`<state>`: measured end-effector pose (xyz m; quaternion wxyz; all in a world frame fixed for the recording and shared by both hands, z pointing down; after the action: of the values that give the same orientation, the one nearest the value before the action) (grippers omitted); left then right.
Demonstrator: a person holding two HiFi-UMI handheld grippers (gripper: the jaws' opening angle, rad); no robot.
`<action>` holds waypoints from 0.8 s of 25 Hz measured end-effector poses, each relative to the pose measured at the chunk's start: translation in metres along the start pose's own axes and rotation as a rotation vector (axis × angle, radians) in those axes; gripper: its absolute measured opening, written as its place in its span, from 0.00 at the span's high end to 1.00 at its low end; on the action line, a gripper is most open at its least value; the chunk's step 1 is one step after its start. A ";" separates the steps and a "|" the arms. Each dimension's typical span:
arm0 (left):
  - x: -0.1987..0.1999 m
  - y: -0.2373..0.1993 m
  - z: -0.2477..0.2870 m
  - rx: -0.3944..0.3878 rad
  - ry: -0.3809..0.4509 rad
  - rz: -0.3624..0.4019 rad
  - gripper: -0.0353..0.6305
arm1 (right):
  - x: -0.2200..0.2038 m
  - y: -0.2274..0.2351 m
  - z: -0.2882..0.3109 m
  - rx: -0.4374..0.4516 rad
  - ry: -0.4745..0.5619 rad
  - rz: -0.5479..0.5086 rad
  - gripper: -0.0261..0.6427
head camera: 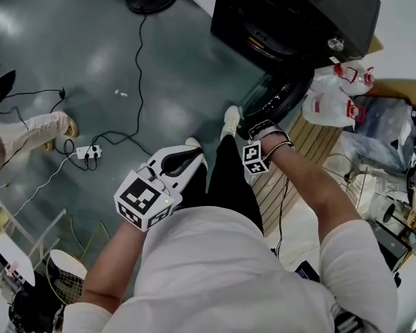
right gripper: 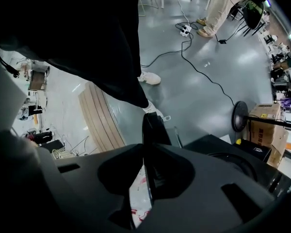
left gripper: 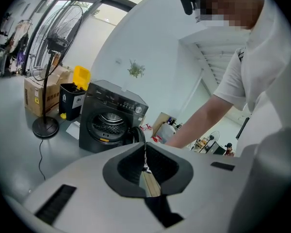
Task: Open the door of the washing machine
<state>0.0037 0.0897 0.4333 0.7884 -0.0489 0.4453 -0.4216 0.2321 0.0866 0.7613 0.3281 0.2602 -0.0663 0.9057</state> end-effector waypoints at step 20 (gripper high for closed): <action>-0.008 0.007 0.008 -0.046 -0.063 0.038 0.92 | -0.005 -0.028 0.004 0.025 -0.022 -0.021 0.87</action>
<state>0.0119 0.0973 0.4397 0.8085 -0.0719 0.4309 -0.3944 0.2547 0.1043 0.7611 0.3337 0.2748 -0.0559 0.9000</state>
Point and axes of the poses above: the fingertips, and each gripper's own axes: z forward along the fingers, y to its right, x out of its top, the point moved 2 cm from there along -z, backward along the fingers, and after that the axes turned 14 degrees about -y, right-handed, at the moved point
